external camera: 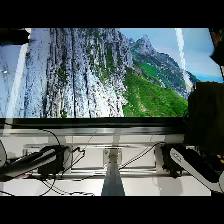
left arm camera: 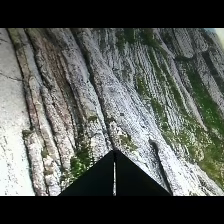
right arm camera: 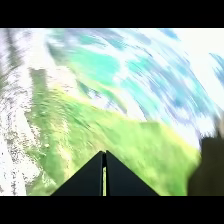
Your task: Fold the clothes and pants, and hang the long-sleeved shirts on hangers.
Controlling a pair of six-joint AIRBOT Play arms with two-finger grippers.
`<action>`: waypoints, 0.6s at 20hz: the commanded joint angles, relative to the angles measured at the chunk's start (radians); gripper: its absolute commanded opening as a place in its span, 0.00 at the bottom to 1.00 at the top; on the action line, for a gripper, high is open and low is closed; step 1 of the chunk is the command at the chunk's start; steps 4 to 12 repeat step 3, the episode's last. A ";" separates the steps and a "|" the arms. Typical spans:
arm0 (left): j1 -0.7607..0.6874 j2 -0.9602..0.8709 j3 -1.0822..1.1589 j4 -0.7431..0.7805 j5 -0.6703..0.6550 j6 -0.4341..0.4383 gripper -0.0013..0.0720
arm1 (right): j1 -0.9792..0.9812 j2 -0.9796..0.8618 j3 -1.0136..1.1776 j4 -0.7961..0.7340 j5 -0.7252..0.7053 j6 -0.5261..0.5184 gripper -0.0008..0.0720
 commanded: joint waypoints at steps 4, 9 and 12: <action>0.001 0.000 0.000 0.000 0.000 0.000 0.04 | 0.387 -0.095 0.000 -0.356 -0.196 -0.012 0.06; 0.001 0.000 0.000 0.000 0.000 0.000 0.04 | 0.387 -0.095 0.000 -0.356 -0.196 -0.012 0.06; 0.001 0.000 0.000 0.000 0.000 0.000 0.04 | 0.387 -0.095 0.000 -0.356 -0.196 -0.012 0.06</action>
